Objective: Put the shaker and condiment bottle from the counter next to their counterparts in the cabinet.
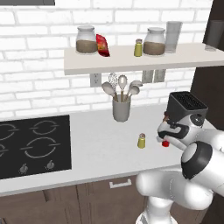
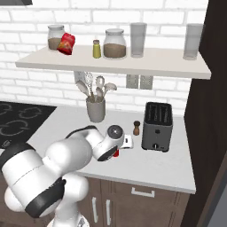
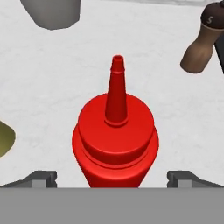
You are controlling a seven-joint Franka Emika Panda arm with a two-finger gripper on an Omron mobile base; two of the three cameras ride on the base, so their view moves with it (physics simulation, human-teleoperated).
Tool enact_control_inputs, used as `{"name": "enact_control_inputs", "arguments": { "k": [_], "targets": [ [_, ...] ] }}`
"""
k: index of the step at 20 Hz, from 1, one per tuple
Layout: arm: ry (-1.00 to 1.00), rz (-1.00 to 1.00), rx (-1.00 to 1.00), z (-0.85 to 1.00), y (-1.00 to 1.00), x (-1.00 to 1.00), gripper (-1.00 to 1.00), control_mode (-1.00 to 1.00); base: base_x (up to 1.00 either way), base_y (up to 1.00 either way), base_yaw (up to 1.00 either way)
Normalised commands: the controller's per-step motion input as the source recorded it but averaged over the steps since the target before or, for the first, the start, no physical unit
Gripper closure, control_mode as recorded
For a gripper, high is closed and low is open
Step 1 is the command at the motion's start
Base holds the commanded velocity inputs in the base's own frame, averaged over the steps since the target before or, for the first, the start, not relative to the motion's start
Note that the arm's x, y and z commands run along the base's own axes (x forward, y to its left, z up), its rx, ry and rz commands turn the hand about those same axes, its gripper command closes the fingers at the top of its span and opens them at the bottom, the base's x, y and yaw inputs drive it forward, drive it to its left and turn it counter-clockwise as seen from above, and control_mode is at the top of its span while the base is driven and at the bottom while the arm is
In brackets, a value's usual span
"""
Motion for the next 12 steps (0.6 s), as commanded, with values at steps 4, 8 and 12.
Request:
{"name": "enact_control_inputs", "arguments": {
  "k": [4, 8, 12],
  "targets": [
    [0.0, 0.0, 0.0, -0.11, -0.03, 0.04, 1.0, -1.0, 0.0, 0.0, 0.0],
    [0.01, 0.0, 0.0, -0.1, 0.0, 0.0, 1.0, -1.0, 0.0, 0.0, 0.0],
    [0.0, 0.0, 0.06, 0.0, -0.08, 0.0, 1.0, -1.0, 0.0, 0.0, 0.0]
  ]
}}
